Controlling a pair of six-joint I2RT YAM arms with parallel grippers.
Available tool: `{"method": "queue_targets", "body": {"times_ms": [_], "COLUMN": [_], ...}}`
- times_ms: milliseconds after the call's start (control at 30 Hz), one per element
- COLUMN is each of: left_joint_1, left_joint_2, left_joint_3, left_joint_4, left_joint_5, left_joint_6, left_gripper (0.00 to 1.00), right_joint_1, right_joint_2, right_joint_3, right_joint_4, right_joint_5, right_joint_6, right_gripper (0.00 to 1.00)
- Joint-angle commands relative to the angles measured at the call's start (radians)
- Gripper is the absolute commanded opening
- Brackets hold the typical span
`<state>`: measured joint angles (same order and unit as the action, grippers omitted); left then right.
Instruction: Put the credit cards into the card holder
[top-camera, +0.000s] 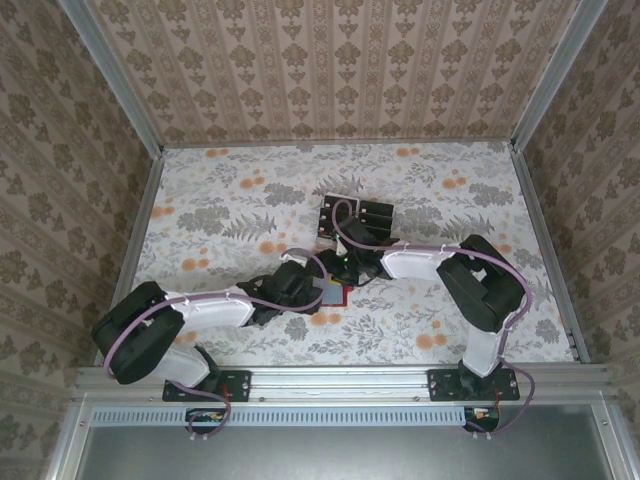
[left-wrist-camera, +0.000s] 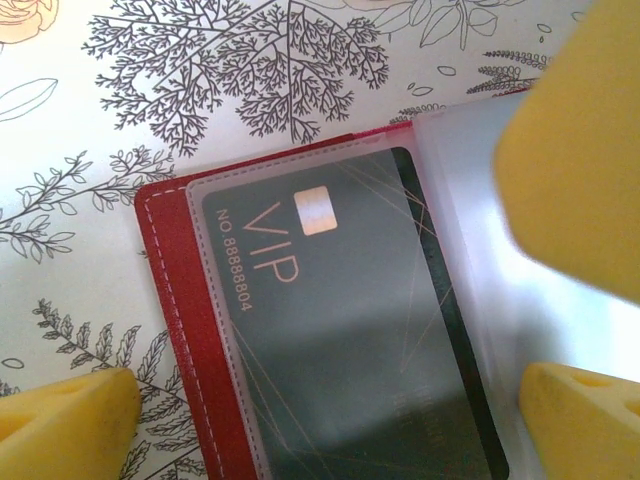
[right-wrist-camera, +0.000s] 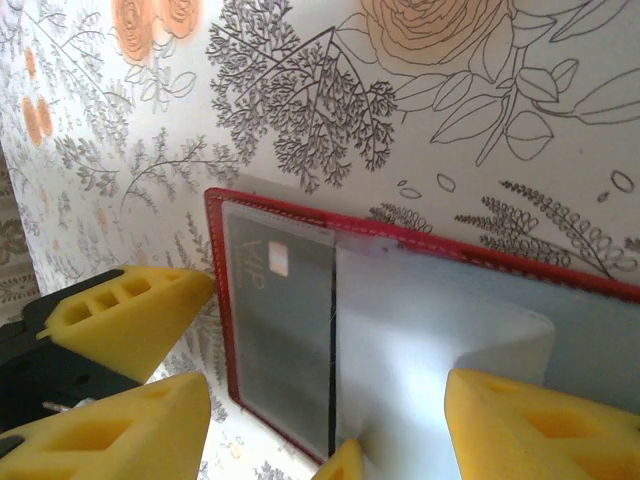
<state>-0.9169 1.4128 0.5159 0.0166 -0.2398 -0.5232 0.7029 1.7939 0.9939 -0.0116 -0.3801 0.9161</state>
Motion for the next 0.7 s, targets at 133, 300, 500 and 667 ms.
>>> {"method": "queue_targets", "body": {"times_ms": [133, 300, 500, 667], "left_joint_1": [-0.008, -0.009, -0.009, -0.008], "left_joint_2": [0.006, 0.008, 0.006, 0.006], "left_joint_3": [-0.028, -0.030, -0.030, -0.031], "left_joint_4": [0.011, 0.011, 0.010, 0.012], "left_joint_5": [-0.024, -0.024, -0.026, -0.026], "left_joint_6": [-0.020, -0.019, -0.018, -0.018], "left_gripper": [1.00, 1.00, 1.00, 1.00], "right_joint_1": [-0.003, 0.000, 0.004, 0.006], "right_joint_2": [-0.121, -0.113, -0.080, -0.043], "right_joint_3": [-0.033, -0.069, -0.077, -0.070], "right_joint_4": [-0.076, -0.050, -0.025, -0.010], "right_joint_5": [0.086, 0.086, 0.081, 0.074], "right_joint_6": [-0.036, -0.019, -0.012, -0.006], "right_gripper": [0.64, 0.64, 0.64, 0.64]}}
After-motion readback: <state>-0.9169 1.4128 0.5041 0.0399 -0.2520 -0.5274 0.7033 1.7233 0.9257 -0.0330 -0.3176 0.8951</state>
